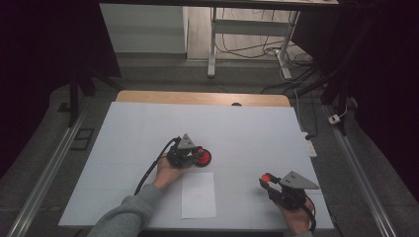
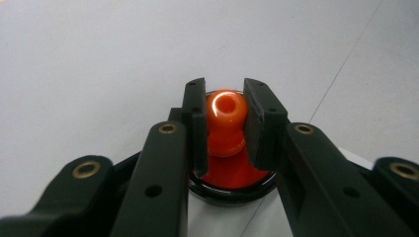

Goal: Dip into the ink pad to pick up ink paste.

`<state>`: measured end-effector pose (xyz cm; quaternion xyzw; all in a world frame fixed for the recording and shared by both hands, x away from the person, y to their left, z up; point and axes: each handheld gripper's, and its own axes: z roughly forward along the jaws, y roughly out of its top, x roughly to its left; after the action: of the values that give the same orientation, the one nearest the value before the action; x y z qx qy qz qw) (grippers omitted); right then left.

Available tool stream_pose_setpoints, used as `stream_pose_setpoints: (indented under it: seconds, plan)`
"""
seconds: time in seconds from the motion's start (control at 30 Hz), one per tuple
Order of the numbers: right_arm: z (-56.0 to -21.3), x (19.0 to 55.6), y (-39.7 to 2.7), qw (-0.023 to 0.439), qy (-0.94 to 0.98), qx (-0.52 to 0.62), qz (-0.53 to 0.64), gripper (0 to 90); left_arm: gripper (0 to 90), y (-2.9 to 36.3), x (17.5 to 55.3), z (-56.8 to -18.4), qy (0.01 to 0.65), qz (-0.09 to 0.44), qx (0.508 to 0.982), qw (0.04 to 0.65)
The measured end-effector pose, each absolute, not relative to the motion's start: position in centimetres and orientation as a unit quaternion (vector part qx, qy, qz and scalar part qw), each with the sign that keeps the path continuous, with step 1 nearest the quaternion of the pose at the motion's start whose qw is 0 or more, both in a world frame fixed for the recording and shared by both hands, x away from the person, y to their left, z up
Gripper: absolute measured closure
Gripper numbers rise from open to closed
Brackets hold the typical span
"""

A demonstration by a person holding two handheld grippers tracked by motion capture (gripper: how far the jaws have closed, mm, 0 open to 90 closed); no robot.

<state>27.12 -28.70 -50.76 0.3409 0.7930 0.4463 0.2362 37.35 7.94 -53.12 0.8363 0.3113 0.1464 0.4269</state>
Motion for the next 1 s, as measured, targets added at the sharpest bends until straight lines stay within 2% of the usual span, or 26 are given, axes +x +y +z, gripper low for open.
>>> stream_pose_setpoints:
  seconds: [0.4, 0.53, 0.7, 1.0]
  plan:
    - [-50.9, 27.3, -28.7, 0.235, 0.795, 0.342, 0.443, 64.6, 72.5, 8.2, 37.4, -52.9, 0.310, 0.141, 0.834, 0.433]
    - [-50.8, 27.2, -28.7, 0.237, 0.796, 0.340, 0.442, 64.6, 72.5, 8.8, 37.2, -51.9, 0.321, 0.145, 0.809, 0.470]
    - [-50.8, 27.2, -28.8, 0.236, 0.795, 0.340, 0.443, 64.6, 72.5, 9.4, 36.8, -50.6, 0.321, 0.142, 0.799, 0.488]
    - [-50.8, 27.2, -28.7, 0.237, 0.796, 0.338, 0.443, 64.6, 72.4, 9.6, 36.3, -49.4, 0.304, 0.127, 0.803, 0.497]
